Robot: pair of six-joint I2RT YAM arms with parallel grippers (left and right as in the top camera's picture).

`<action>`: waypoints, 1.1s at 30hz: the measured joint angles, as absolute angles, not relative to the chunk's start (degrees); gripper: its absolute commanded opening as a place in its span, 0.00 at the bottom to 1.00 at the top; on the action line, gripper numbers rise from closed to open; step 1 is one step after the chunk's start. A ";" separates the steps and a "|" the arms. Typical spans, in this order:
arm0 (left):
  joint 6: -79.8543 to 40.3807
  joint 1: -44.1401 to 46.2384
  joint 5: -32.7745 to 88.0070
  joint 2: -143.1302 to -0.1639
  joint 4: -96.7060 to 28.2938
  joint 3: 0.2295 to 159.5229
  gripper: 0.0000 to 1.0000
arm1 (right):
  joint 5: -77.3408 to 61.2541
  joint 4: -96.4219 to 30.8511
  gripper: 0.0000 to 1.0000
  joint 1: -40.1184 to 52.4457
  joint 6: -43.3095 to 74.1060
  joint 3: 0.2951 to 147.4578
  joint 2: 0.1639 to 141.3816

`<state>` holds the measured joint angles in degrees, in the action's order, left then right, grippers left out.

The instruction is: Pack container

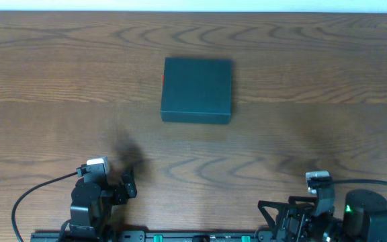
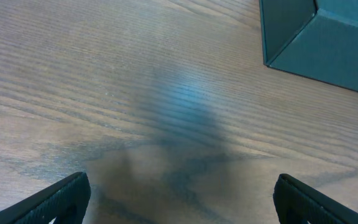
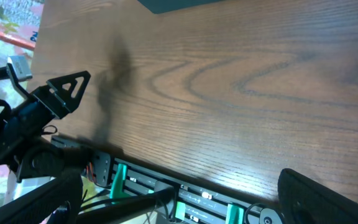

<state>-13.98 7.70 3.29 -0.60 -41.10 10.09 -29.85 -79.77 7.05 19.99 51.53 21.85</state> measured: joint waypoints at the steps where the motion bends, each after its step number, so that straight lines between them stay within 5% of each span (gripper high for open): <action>1: -13.98 7.70 3.29 -0.60 -41.10 10.09 0.95 | -29.85 -79.77 0.99 7.05 19.99 51.53 21.85; 14: -14.00 7.70 3.49 -0.58 -41.08 10.09 0.95 | -20.14 -70.24 0.99 7.86 18.79 49.36 16.97; 22: -14.39 7.70 3.70 -0.58 -41.08 10.09 0.95 | -9.80 -53.93 0.99 7.99 10.57 32.53 2.09; 33: -14.41 7.70 3.73 -0.58 -41.10 10.09 0.95 | -4.21 -50.15 0.99 9.41 8.71 13.78 0.82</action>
<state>-14.41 7.70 3.73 -0.58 -41.10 10.09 -4.21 -50.15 9.41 8.71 13.78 0.82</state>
